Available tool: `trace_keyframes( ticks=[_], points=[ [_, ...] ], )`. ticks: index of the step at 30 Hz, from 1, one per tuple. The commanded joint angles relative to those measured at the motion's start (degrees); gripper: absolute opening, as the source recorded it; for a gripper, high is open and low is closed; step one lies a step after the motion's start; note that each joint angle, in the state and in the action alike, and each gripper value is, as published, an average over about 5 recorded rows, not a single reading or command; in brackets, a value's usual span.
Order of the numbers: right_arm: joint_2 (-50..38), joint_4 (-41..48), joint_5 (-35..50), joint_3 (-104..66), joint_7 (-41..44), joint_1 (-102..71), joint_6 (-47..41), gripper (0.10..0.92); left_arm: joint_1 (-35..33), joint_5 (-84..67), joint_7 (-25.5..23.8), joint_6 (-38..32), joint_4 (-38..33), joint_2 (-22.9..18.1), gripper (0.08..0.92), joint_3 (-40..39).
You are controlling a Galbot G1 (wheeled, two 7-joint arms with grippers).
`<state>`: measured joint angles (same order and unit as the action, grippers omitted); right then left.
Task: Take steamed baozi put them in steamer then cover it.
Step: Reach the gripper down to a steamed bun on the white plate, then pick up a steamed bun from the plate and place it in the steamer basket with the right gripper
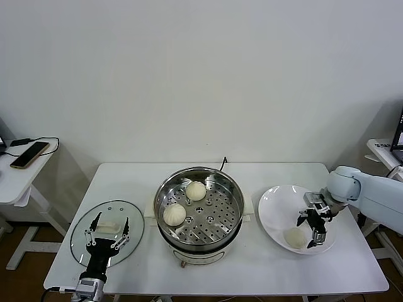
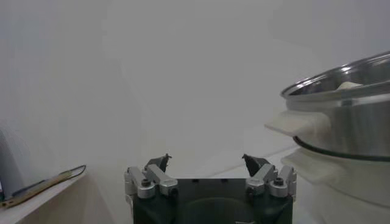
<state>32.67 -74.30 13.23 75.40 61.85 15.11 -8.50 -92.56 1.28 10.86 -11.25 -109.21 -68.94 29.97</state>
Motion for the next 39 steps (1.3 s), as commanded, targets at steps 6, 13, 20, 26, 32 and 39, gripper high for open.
trace_keyframes(
  ticks=[6,13,20,26,32,39],
  points=[
    [1.17,0.47,0.22,-0.95,-1.07,-1.73,-0.48,0.800,0.01,0.06,0.18,0.18,0.11,-0.02,0.823,0.01],
    [1.07,-0.72,0.05,0.49,-1.01,0.58,-0.46,0.694,0.06,0.07,0.16,-0.30,0.17,-0.04,0.823,-0.04],
    [1.82,-3.02,-3.06,0.90,5.31,9.41,3.69,0.648,0.16,0.05,0.15,-0.56,-0.08,0.61,0.823,-0.12],
    [6.09,-7.13,-1.73,3.05,8.58,24.50,13.81,0.646,0.11,0.03,0.13,-0.89,-0.02,0.97,0.823,-0.14],
    [14.21,-12.41,-0.90,4.95,8.93,34.25,23.63,0.652,-0.05,0.01,0.14,-1.27,-0.06,1.02,0.823,-0.27],
    [23.61,-17.54,-1.83,4.71,5.72,36.23,30.10,0.653,-0.28,-0.03,0.17,-1.73,-0.10,0.97,0.823,-0.30]
  ],
)
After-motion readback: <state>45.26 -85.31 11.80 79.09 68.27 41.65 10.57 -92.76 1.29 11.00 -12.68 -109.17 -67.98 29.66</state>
